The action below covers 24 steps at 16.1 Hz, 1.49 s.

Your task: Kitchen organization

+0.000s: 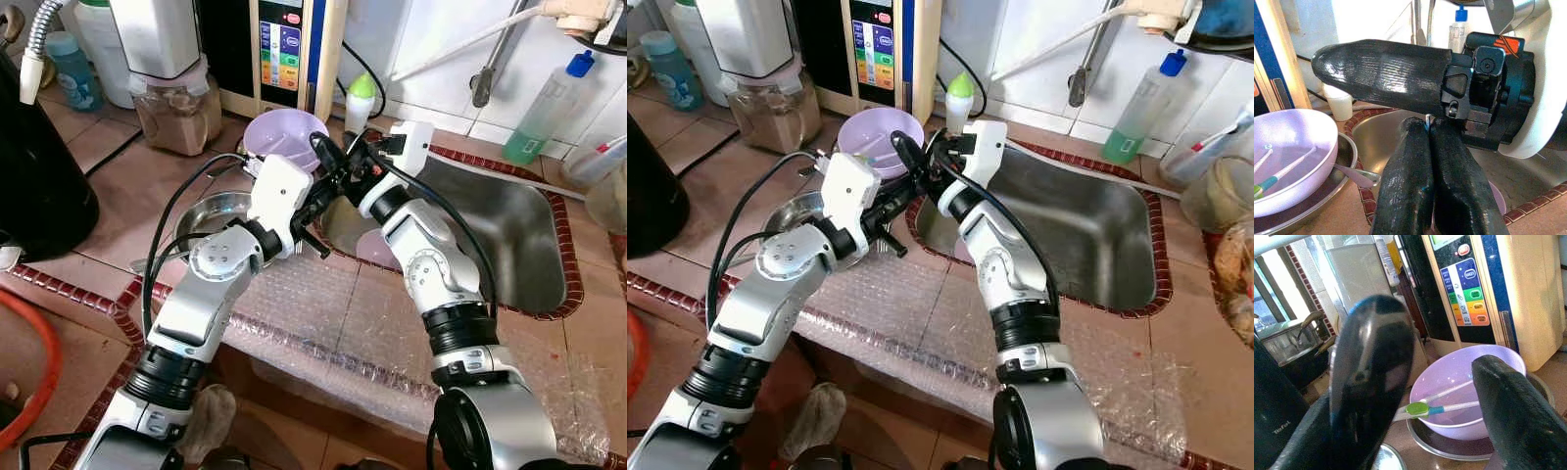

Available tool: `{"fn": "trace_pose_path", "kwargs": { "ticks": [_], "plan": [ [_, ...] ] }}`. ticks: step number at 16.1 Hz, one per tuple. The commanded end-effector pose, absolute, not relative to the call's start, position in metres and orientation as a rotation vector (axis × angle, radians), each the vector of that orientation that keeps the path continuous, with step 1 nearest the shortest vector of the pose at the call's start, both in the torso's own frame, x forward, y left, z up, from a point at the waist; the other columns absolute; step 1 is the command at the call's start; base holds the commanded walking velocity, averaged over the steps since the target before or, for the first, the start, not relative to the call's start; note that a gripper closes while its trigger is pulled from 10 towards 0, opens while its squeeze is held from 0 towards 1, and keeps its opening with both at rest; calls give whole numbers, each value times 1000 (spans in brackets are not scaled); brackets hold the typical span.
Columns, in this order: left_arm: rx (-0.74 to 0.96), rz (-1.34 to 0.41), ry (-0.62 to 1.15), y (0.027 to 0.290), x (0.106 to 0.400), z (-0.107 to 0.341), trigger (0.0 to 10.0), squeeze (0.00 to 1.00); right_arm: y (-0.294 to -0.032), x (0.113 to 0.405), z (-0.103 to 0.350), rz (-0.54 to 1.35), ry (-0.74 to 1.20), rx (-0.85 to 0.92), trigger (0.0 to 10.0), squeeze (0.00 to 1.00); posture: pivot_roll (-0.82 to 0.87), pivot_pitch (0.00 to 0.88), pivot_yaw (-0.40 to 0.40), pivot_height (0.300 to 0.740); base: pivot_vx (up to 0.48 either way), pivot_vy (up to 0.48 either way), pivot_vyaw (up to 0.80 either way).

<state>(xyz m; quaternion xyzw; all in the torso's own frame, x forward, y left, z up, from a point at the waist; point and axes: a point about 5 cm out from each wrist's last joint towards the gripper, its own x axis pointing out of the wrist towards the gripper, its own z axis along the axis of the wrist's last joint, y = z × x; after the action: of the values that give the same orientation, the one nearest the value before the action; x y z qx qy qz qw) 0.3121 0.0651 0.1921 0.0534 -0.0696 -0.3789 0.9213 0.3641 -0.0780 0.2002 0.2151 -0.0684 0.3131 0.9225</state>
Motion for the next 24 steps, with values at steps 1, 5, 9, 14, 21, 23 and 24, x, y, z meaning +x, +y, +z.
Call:
{"fn": "trace_pose_path", "kwargs": {
  "ticks": [1,5,9,14,21,23,24],
  "plan": [
    [117,-798,-174,62,309,196,1843,0,-92,371,204,576,-147,459,0,0,76,19,-36,740,0,0,0],
    [130,-732,-163,69,317,195,1725,0,-96,371,204,568,-140,465,0,0,71,14,-33,740,0,0,0],
    [153,-666,-155,78,326,196,2196,0,-102,370,200,563,-122,475,0,0,72,19,-31,740,0,0,0],
    [173,-620,-152,87,331,196,2431,0,-108,369,199,563,-111,500,0,0,74,21,-26,740,0,0,0],
    [212,-585,-159,90,336,196,3216,0,-108,370,200,545,-106,524,0,0,72,12,-21,740,0,0,0],
    [213,-579,-158,91,337,196,3216,0,-108,370,200,542,-105,531,0,0,73,11,-24,740,0,0,0],
    [216,-573,-159,93,337,196,3765,0,-108,371,200,532,-107,536,0,0,73,12,-26,740,0,0,0]
  ]
}}
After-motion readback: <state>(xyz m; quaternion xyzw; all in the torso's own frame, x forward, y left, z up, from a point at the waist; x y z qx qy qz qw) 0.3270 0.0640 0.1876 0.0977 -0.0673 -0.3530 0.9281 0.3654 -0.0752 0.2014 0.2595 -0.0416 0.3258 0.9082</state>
